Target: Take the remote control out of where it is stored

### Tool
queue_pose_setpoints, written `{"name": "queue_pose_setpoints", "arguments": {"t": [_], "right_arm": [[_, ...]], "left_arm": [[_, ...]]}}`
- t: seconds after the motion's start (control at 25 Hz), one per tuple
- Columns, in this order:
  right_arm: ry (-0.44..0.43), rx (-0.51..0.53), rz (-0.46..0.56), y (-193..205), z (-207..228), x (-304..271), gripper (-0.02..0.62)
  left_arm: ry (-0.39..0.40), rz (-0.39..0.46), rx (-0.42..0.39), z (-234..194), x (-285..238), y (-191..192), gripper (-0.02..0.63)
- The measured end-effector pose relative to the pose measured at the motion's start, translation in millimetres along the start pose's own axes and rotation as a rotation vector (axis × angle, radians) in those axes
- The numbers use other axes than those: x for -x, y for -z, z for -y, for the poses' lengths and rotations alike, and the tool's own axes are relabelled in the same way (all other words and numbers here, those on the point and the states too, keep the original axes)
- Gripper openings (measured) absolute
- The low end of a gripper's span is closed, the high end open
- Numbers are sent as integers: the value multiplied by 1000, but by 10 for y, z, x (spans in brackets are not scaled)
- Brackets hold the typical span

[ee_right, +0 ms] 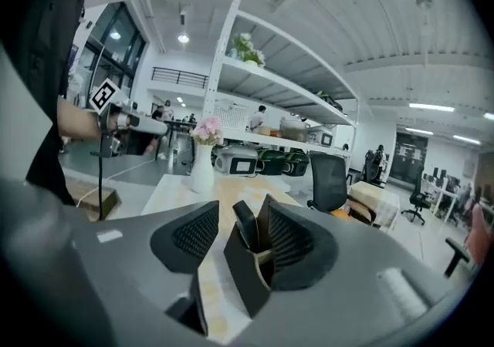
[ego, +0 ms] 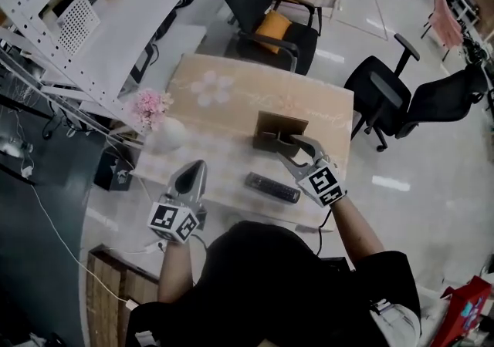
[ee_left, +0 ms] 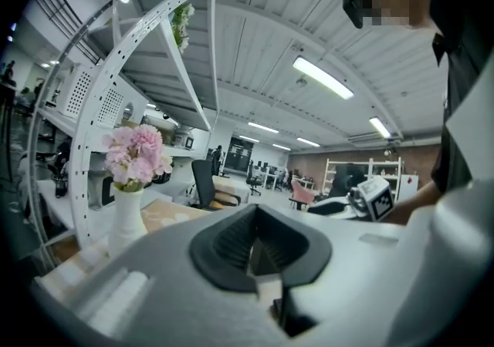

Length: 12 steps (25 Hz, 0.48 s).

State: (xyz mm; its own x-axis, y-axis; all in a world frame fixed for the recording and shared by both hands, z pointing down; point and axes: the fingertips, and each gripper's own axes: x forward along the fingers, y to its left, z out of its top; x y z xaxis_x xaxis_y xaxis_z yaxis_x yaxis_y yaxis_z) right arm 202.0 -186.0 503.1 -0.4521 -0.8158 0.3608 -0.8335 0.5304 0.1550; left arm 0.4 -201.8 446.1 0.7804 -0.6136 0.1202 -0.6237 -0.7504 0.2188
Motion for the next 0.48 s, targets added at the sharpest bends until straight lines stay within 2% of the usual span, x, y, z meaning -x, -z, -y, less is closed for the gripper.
{"name": "queue_pose_setpoints", "arguments": {"t": [0.2,0.36,0.48], "right_arm": [[-32,151,-98,113,-42,-424,215],[-70,211,-129,173,-127,-633,219],[-65,238,-150,214,-106,-751,216]], "left_arm": [[-73,1,19,-282,245,-5,2],[-126,-4,55,-514,458,60,2],[-155,4,72,-657,574,86,2]]}}
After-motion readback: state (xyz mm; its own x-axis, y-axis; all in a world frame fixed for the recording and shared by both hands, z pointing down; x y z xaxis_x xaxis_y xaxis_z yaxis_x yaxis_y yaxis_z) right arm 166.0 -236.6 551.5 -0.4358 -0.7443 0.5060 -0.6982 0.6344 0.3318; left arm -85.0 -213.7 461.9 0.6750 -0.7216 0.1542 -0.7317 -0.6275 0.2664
